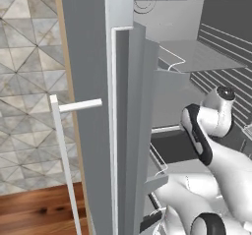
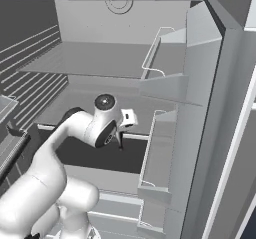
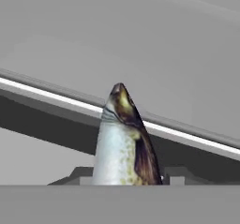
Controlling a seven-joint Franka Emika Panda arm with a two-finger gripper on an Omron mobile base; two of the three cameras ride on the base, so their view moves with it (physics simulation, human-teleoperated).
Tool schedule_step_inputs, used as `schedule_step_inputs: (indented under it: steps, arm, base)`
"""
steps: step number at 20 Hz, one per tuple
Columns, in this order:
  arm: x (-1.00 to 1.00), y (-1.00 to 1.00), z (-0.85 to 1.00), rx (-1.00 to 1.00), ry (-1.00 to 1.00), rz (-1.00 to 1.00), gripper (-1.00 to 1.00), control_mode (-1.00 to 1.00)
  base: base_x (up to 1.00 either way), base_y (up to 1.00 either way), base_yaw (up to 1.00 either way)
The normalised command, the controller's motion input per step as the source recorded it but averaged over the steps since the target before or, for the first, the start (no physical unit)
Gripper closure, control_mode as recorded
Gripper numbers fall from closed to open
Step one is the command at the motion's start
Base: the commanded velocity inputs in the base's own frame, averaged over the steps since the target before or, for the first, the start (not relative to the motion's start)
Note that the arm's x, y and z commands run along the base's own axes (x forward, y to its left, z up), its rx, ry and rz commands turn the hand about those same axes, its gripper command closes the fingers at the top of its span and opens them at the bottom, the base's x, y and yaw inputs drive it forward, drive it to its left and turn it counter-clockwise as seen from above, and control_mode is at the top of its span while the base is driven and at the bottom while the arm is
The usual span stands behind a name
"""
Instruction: Place one potato and one fish in each tupperware on the nearby counter, to pack two identical lunches.
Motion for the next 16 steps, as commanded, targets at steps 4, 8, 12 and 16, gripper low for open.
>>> schedule_step_inputs:
  steps: [4,8,12,16]
  arm:
    - [-1.00,0.05,0.89,0.00,0.02,0.01,1.00,-1.00]
    - [-1.00,0.32,0.65,-0.03,0.00,0.10,1.00,-1.00]
    - [-1.00,0.56,0.43,-0.09,0.00,0.22,1.00,-1.00]
    - [-1.00,0.53,0.16,-0.12,-0.02,0.27,1.00,-1.00]
  base:
    - [0.00,0.00,0.00]
    - [0.00,0.00,0.00]
    - [0.00,0.00,0.00]
    - [0.00,0.00,0.00]
